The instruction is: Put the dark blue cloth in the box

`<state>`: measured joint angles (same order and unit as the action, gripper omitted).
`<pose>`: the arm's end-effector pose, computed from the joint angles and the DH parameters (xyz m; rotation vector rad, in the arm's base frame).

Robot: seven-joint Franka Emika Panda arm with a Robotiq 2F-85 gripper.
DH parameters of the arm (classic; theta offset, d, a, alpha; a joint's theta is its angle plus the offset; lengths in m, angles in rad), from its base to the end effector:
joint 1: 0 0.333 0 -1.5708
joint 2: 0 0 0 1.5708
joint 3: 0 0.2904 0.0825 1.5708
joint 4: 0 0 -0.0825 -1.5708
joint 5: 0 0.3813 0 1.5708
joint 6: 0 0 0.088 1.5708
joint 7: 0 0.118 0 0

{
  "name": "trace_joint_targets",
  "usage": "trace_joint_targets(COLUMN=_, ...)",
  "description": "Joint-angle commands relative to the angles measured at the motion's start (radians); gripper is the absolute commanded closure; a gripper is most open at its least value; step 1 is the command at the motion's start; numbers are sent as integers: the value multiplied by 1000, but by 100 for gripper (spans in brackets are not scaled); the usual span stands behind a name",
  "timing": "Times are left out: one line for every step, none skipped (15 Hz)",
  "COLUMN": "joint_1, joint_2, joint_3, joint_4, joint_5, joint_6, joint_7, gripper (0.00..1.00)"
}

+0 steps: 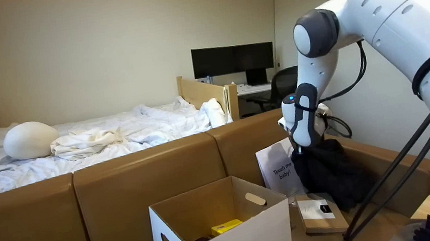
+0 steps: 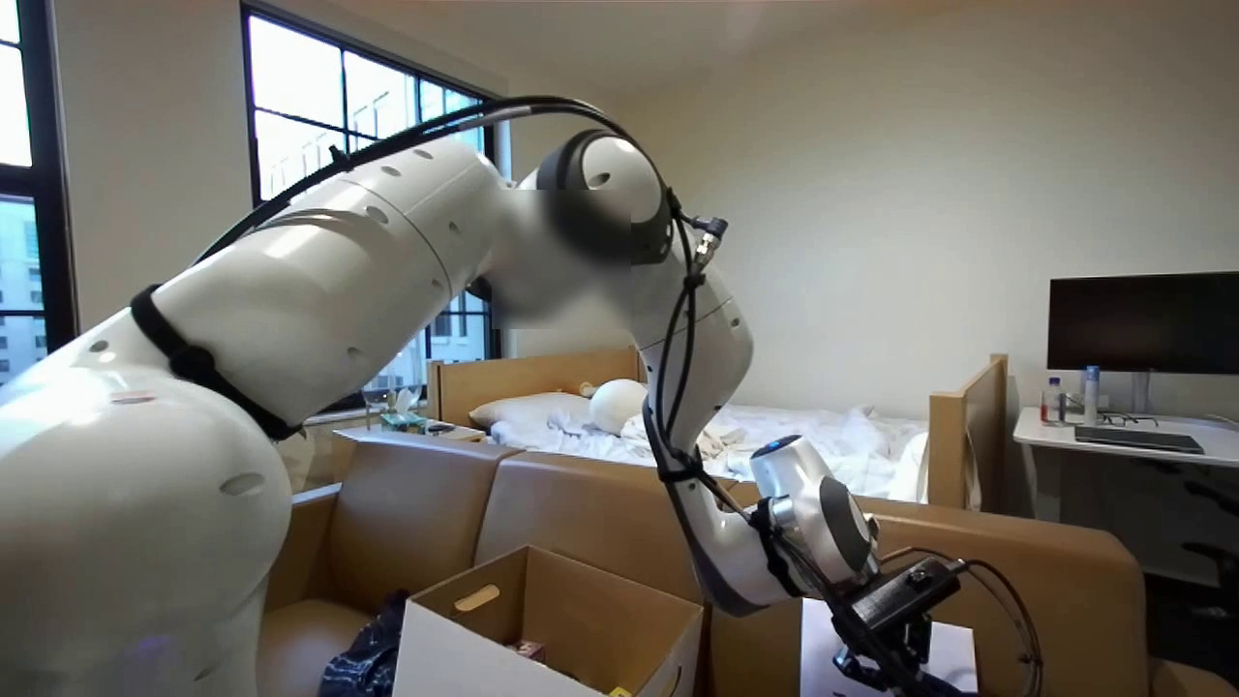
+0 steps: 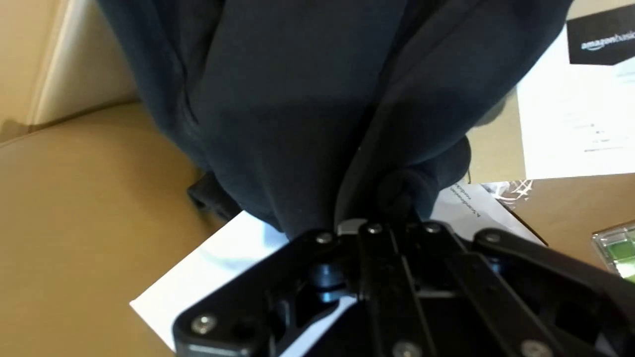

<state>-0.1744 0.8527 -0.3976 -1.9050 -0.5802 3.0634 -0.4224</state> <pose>0.5367 -0.2937 0.0717 2.5331 0.7886 0.0632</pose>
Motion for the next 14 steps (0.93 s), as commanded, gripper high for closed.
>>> trace_joint_targets(joint_1=239, joint_2=-108, joint_3=-276, joint_4=-179, joint_5=-170, joint_6=210, joint_7=161, gripper=95)
trace_joint_targets(joint_1=307, joint_2=-109, joint_3=-358, joint_4=-197, joint_5=-178, joint_6=268, joint_7=187, gripper=95)
trace_joint_targets(joint_1=376, joint_2=-110, joint_3=-438, joint_4=-223, joint_5=-151, joint_6=331, joint_7=196, gripper=95)
trace_joint_targets(joint_1=452, joint_2=-108, joint_3=-520, joint_4=-260, joint_5=-95, joint_6=389, joint_7=190, gripper=95)
trace_joint_targets(joint_1=528, joint_2=-123, joint_3=-598, joint_4=-327, joint_5=-65, joint_6=444, joint_7=204, gripper=95)
trace_joint_targets(joint_1=591, joint_2=-143, joint_3=-660, joint_4=-382, joint_5=-47, joint_6=477, joint_7=221, gripper=95)
trace_joint_targets(joint_1=620, joint_2=-230, joint_3=-661, joint_4=-395, joint_5=-28, joint_6=403, joint_7=186, gripper=95)
trace_joint_targets(joint_1=667, joint_2=-266, joint_3=-709, joint_4=-450, joint_5=-37, joint_6=412, joint_7=204, gripper=95)
trace_joint_targets(joint_1=703, joint_2=-326, joint_3=-723, joint_4=-498, joint_5=35, joint_6=396, joint_7=131, gripper=95)
trace_joint_targets(joint_1=745, joint_2=-369, joint_3=-761, joint_4=-540, joint_5=66, joint_6=393, joint_7=137, gripper=95)
trace_joint_targets(joint_1=794, joint_2=-416, joint_3=-800, joint_4=-581, joint_5=112, joint_6=380, joint_7=131, gripper=95)
trace_joint_targets(joint_1=846, joint_2=-460, joint_3=-870, joint_4=-604, joint_5=54, joint_6=364, joint_7=217, gripper=95)
trace_joint_targets(joint_1=899, joint_2=-503, joint_3=-928, joint_4=-632, joint_5=67, joint_6=353, joint_7=218, gripper=95)
trace_joint_targets(joint_1=943, joint_2=-552, joint_3=-989, joint_4=-655, joint_5=58, joint_6=354, joint_7=222, gripper=95)
